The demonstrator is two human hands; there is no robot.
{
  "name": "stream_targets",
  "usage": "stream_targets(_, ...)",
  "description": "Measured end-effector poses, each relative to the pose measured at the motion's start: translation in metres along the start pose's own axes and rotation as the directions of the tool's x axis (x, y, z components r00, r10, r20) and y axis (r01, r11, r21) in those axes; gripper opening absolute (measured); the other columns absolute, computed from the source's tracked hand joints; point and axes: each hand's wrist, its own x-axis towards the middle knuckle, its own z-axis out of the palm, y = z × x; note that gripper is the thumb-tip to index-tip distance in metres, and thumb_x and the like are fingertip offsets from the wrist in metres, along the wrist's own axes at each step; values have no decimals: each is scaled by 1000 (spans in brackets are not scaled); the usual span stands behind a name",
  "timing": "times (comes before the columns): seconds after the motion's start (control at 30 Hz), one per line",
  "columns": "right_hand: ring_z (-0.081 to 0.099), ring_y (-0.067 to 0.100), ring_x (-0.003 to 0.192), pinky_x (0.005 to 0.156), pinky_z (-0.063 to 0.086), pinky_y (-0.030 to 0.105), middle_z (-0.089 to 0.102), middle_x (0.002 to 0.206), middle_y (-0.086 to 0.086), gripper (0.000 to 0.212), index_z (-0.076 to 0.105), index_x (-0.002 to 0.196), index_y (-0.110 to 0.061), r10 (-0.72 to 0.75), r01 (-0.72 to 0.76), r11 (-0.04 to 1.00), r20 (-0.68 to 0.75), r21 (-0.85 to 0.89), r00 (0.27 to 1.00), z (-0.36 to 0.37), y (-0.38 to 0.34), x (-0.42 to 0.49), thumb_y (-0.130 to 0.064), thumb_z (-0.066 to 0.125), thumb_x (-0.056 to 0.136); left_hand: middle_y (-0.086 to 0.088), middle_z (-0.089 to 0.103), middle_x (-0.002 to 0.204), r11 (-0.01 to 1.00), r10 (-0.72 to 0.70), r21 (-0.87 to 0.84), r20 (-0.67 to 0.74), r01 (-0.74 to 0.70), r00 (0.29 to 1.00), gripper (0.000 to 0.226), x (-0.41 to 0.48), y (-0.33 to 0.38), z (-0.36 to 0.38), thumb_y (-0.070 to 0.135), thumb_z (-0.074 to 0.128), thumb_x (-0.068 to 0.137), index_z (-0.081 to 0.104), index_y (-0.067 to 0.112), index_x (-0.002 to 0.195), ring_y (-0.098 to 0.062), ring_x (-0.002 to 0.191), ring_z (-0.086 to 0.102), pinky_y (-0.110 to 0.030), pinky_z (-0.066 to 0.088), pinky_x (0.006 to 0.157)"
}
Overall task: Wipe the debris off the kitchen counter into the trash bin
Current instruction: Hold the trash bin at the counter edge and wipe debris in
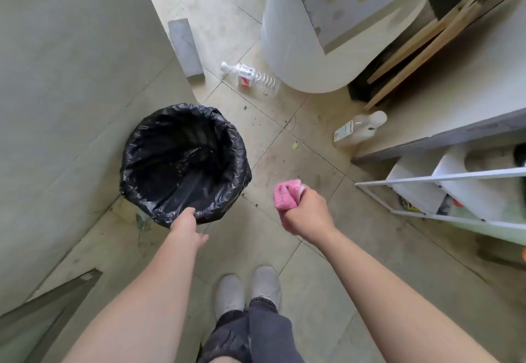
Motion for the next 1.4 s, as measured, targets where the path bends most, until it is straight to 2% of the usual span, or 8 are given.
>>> stream_targets(0.1, 51, 14, 47, 50, 45, 22, 57, 53, -3, 15, 50, 58, -28, 3, -3, 999, 11, 34, 1000, 1, -2, 11, -25, 53, 72, -13, 38, 149, 997, -54, -54, 71, 58, 996, 51, 27, -4, 8, 23, 47, 98, 31, 15, 145, -33, 132, 44, -52, 36, 103)
stream_targets(0.23, 59, 19, 54, 57, 52, 25, 66, 64, 3, 6, 56, 64, -27, -10, 10, 999, -1, 45, 1000, -11, -8, 4, -24, 51, 65, -12, 42, 144, 996, 42, -78, 2, -42, 999, 50, 19, -5, 13, 19, 54, 94, 37, 11, 141, -31, 128, 46, -47, 41, 103)
stream_targets(0.43, 51, 2, 38, 40, 41, 13, 60, 55, -3, 16, 51, 60, -24, 44, -45, 988, 10, 149, 999, -57, -22, -52, -11, 51, 70, -10, 60, 120, 974, 213, -63, -39, -216, 976, 42, -45, -8, -2, 5, 59, 82, 50, 2, 123, -26, 99, 61, -33, 50, 75)
stream_targets(0.63, 60, 19, 75, 59, 43, 23, 63, 78, -5, 10, 54, 72, -30, 112, -79, 956, -105, 281, 988, -134, -18, -164, -20, 54, 72, -19, 68, 102, 889, 316, 348, 4, -297, 949, 53, -159, -71, -45, 18, 64, 49, 61, -2, 98, -33, 87, 65, -45, 56, 81)
stream_targets(0.77, 57, 20, 78, 70, 45, 26, 62, 79, -5, 11, 52, 70, -29, 202, -114, 923, -210, 368, 957, -200, 6, -262, -19, 55, 73, -21, 64, 104, 727, 336, 575, 177, -375, 925, 52, -267, -111, -61, 18, 66, 60, 57, -3, 107, -37, 91, 61, -40, 50, 74)
stream_targets(1.03, 54, 7, 73, 58, 39, 18, 55, 75, -12, 15, 52, 79, -26, 375, -126, 829, -375, 545, 848, -299, 113, -423, -25, 68, 78, -9, 66, 71, 436, 354, 567, 606, -699, 712, 25, -434, -218, -60, 23, 64, 54, 63, 8, 73, -29, 72, 58, -36, 51, 70)
stream_targets(1.17, 61, 10, 82, 72, 49, 26, 64, 86, -4, 25, 61, 93, -20, 500, -117, 732, -413, 671, 761, -325, 209, -499, -36, 72, 77, -4, 56, 61, 308, 258, 487, 784, -817, 565, 18, -503, -309, -46, 24, 61, 54, 58, 9, 64, -24, 61, 49, -34, 44, 60)
stream_targets(1.4, 58, 23, 88, 76, 40, 28, 59, 88, 3, 18, 54, 96, -17, 684, -85, 583, -432, 808, 587, -355, 387, -619, -30, 64, 87, -10, 64, 68, 157, 153, 452, 868, -878, 473, 34, -560, -488, -6, 32, 60, 52, 65, 4, 70, -28, 69, 60, -46, 58, 74)
